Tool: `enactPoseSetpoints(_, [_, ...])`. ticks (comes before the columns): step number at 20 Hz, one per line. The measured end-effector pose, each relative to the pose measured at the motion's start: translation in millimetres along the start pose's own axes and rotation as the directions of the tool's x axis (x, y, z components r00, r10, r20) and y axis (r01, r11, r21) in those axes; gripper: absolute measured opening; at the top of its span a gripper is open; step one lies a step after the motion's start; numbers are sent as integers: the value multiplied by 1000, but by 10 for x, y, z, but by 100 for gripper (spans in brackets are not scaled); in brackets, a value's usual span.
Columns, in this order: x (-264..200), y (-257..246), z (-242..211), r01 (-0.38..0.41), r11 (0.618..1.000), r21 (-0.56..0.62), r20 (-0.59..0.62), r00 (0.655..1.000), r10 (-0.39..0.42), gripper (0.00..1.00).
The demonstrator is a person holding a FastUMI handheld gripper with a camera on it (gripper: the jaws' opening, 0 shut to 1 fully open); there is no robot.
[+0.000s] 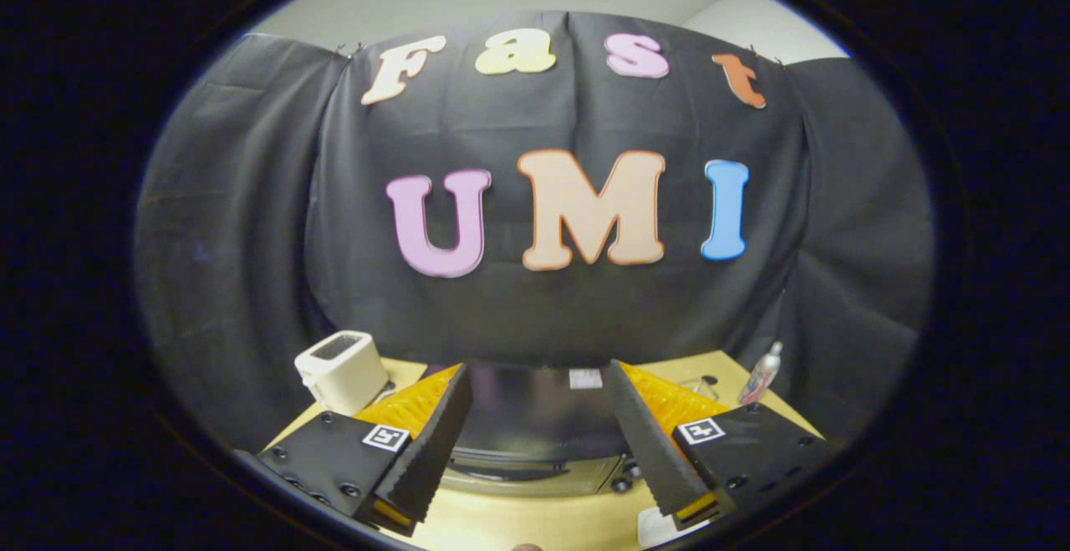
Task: Open the toaster oven, put the food inside, and close the toaster oven door.
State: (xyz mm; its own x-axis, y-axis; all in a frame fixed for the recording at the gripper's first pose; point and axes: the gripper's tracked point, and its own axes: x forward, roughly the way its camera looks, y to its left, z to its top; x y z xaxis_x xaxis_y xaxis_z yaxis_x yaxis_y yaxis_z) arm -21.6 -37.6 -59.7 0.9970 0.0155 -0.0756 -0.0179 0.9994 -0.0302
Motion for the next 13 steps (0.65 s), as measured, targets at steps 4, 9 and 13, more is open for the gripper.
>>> enactPoseSetpoints(4, [-8,-152,648,4,1000,3,85,996,-4,100])
enactPoseSetpoints(9, [-95,-300,1253,11,1000,-21,155,988,-8,100])
enactPoseSetpoints(13, [-209,-416,1527,20,1000,6,221,975,-21,100])
